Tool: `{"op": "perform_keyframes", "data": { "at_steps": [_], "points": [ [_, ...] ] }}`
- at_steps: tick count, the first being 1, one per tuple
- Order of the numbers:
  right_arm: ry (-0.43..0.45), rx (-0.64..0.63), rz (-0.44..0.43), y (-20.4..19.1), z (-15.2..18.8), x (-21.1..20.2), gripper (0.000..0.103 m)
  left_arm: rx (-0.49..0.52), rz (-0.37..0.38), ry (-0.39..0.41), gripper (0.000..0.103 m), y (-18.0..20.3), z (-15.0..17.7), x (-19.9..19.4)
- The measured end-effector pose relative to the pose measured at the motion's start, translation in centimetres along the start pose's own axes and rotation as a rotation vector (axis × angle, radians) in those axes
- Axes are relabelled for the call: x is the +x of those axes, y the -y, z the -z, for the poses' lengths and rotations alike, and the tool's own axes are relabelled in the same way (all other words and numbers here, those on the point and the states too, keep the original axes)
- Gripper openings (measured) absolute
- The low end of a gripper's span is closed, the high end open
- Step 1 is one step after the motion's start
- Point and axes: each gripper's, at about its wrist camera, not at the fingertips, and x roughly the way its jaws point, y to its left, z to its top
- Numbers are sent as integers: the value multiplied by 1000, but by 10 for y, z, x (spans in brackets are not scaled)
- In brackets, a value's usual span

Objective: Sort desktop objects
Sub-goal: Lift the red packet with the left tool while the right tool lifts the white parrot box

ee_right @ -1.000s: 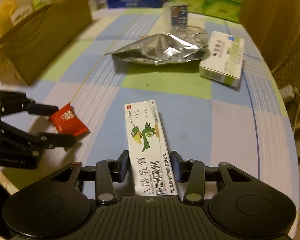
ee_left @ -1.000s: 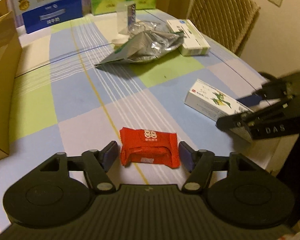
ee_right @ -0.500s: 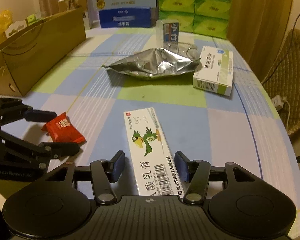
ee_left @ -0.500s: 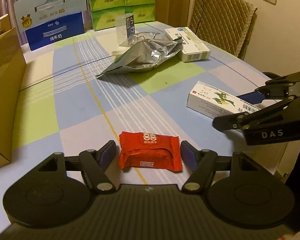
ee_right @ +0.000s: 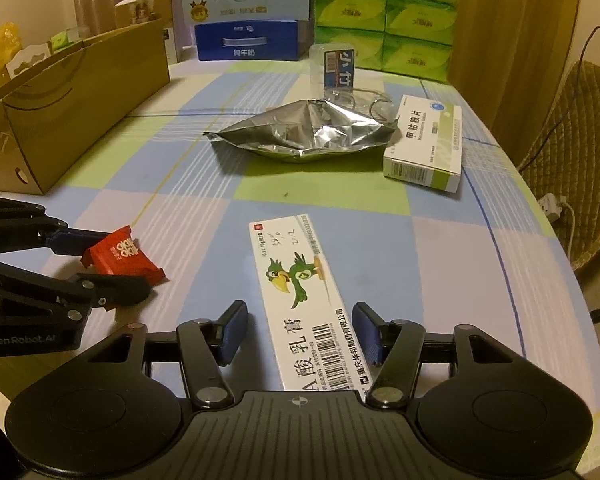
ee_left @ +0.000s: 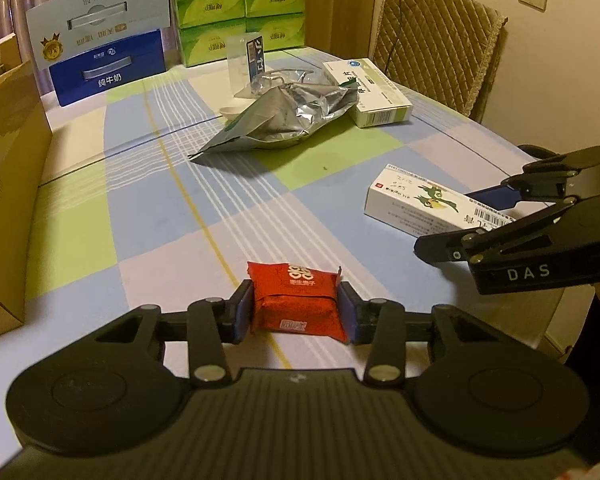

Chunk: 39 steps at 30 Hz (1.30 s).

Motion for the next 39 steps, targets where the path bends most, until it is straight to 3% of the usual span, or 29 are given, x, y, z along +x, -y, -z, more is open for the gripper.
{"op": "perform_keyframes", "data": {
  "at_steps": [2, 4, 17, 29, 39],
  "points": [
    [1, -2, -4, 0, 0, 0, 52, -7, 1, -1, 38, -1, 0, 0],
    [7, -9, -8, -1, 0, -1, 36, -13, 0, 0, 38, -2, 0, -1],
    [60, 31, -4, 1, -3, -8, 36, -31, -3, 3, 37, -2, 0, -2],
    [48, 23, -12, -1, -1, -6, 36, -61, -2, -2, 36, -3, -1, -2],
    [67, 29, -11, -2, -3, -10, 36, -90, -3, 38, 36, -5, -6, -13]
  ]
}}
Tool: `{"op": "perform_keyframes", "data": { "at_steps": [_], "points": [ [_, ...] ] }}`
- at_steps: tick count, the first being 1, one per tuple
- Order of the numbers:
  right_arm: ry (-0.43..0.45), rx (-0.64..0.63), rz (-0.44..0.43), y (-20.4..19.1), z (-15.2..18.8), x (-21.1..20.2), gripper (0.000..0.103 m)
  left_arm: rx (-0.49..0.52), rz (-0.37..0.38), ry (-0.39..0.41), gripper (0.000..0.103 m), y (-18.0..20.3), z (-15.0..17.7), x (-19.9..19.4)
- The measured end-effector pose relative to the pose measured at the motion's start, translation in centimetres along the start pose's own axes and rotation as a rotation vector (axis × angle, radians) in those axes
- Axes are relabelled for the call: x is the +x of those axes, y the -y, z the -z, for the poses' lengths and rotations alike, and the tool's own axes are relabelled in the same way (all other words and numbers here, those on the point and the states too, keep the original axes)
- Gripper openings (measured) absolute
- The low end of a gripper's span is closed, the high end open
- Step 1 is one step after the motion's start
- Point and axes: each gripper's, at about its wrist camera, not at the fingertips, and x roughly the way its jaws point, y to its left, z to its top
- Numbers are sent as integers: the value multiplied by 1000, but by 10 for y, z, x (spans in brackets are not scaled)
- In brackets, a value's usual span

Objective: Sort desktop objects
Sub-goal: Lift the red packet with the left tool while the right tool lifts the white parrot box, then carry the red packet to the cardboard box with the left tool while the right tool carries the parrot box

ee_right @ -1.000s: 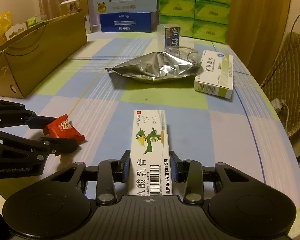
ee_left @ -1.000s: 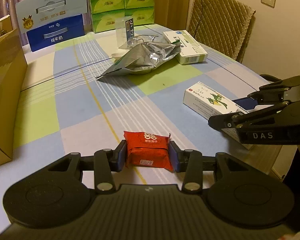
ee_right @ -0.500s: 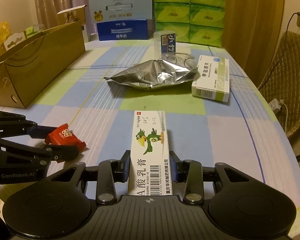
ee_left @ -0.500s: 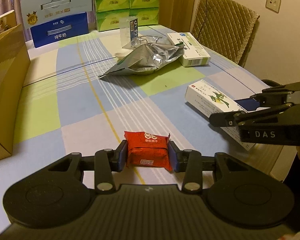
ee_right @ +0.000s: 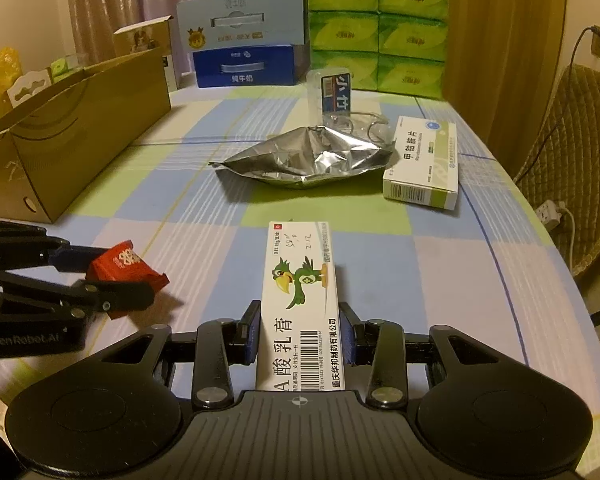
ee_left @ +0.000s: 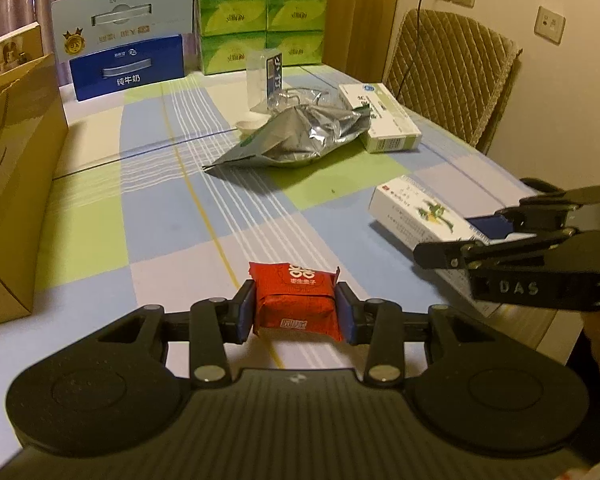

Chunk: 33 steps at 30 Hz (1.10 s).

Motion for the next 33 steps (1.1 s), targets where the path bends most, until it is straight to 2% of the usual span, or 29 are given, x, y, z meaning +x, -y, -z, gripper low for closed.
{"op": "perform_keyframes", "data": {
  "at_steps": [9, 15, 20, 27, 33],
  "points": [
    [38, -3, -16, -5, -11, -10, 36, 2, -10, 35, 36, 1, -16, -11],
    [92, 9, -39, -15, -38, -28, 36, -12, -49, 77, 36, -7, -39, -37],
    [140, -10, -100, -39, -69, -40, 36, -14, -89, 129, 36, -26, -65, -72],
    [192, -99, -224, -103, -130, -39, 36, -13, -204, 180, 36, -84, -91, -133],
    [197, -207, -307, -171, -182, -20, 36, -14, -323, 131, 36, -160, -96, -168]
  ]
}}
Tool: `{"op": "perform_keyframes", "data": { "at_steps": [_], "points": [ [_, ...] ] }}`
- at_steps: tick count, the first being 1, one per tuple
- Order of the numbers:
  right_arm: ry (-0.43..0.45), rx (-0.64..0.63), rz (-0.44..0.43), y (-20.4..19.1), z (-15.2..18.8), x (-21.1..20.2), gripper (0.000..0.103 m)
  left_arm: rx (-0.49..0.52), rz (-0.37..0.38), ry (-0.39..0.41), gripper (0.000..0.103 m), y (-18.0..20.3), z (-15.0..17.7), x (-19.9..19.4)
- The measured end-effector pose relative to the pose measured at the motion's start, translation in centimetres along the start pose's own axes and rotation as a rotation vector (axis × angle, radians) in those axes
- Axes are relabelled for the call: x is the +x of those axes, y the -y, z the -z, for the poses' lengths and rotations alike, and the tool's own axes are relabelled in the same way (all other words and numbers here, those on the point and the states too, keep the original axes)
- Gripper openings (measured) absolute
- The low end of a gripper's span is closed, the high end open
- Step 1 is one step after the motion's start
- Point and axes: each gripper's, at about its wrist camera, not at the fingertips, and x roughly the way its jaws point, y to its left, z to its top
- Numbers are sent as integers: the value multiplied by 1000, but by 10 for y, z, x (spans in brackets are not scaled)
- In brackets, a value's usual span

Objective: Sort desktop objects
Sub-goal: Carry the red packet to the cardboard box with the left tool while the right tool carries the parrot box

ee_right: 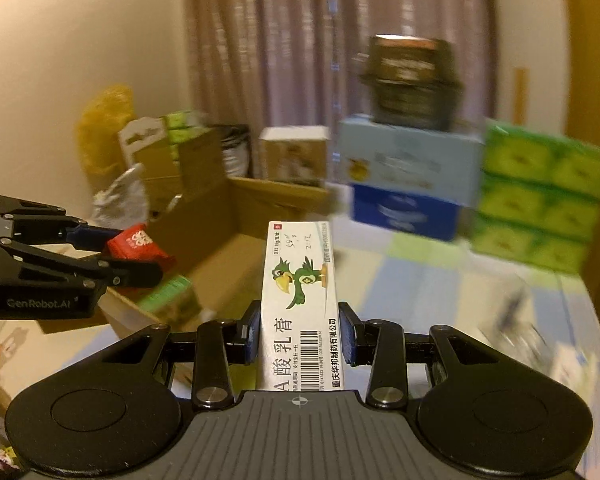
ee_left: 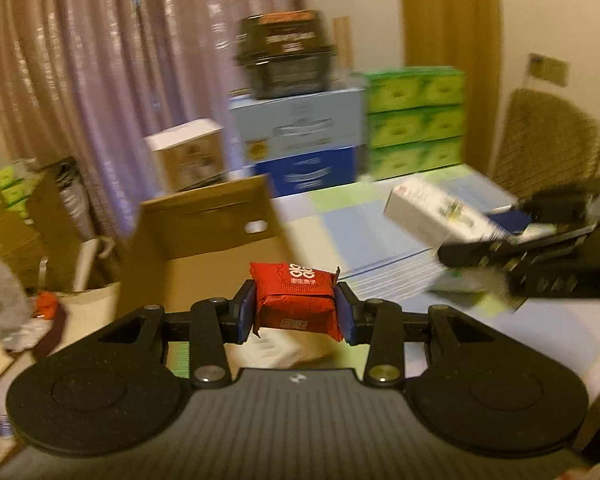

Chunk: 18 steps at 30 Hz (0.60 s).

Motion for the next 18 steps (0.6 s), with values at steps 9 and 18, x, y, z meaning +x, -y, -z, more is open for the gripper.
{"op": "perform_keyframes", "data": {
  "at_steps": [9, 18],
  "points": [
    [-68, -17, -106, -51, -32, 80, 36, -76, -1, -52, 36, -87, 5, 28],
    [-130, 25, -124, -55, -32, 129, 36, -96, 20, -81, 36, -113, 24, 61]
  ]
}}
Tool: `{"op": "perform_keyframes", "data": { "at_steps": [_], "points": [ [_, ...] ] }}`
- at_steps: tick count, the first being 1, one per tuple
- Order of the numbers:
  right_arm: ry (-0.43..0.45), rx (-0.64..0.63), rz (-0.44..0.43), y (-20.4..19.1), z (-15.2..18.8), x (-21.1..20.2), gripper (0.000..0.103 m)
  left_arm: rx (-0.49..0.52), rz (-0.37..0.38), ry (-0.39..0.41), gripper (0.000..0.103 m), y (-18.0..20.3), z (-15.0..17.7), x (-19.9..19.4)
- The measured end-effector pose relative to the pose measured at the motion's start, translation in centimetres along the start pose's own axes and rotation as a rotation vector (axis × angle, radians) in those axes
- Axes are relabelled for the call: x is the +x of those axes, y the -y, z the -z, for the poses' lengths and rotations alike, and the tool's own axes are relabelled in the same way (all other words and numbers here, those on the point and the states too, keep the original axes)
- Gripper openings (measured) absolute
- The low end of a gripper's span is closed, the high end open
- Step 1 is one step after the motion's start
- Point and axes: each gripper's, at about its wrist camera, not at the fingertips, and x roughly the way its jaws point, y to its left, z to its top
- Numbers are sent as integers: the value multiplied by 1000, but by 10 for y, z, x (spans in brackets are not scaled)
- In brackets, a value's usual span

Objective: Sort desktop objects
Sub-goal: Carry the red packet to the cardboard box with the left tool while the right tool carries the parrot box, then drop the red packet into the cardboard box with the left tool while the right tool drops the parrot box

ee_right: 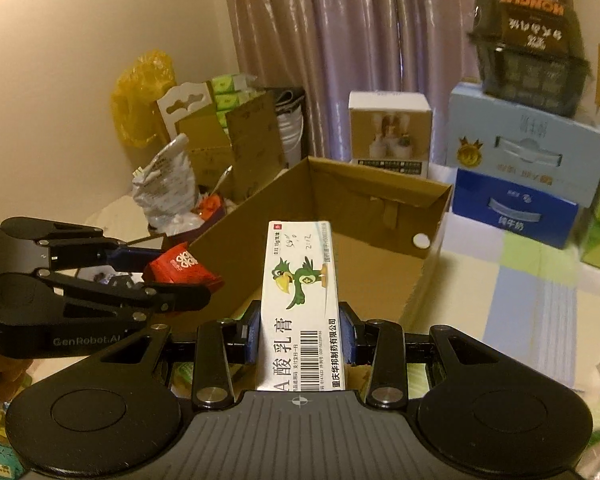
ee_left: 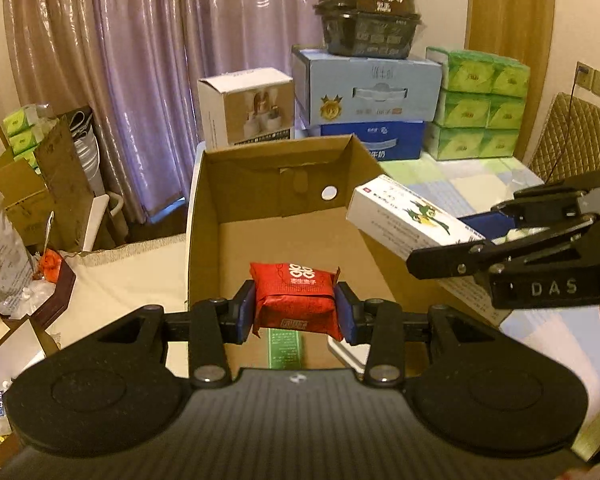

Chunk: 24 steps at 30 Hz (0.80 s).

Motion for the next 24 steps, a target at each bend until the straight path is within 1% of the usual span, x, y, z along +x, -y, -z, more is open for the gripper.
{"op": "perform_keyframes", "data": {
  "at_steps": [4, 6, 7, 8, 10, 14, 18, 20, 22, 24],
  "points": [
    [-17, 13, -1, 5, 2, 11, 36, 0, 8, -12, 38, -4, 7, 13],
    [-21, 21, -8, 5, 4, 15, 36, -15, 19, -9, 47, -8, 10, 14],
    [-22, 24, -12, 5, 4, 17, 36, -22, 19, -6, 50, -10, 12, 14],
    [-23, 24, -14, 4, 5, 17, 36, -20, 13, -3, 51, -11, 13, 13],
    [-29, 26, -14, 4, 5, 20, 36, -5, -4, 0, 51, -12, 16, 10],
    [-36, 46, -32, 3, 6, 24, 36, -28, -8, 10, 51, -17, 16, 3],
    [-11, 47, -62, -1, 5, 20, 36, -31, -12, 25, 51, -18, 17, -4],
    [9, 43, -51, -1, 4, 15, 38, -36, -10, 30, 51, -17, 17, -8],
    [19, 47, -44, 1, 4, 9, 46, -31, -10, 33, 52, -16, 18, -13],
    [27, 44, -35, 4, 5, 0, 49, -26, -12, 35, 53, -13, 19, -18]
  ]
}}
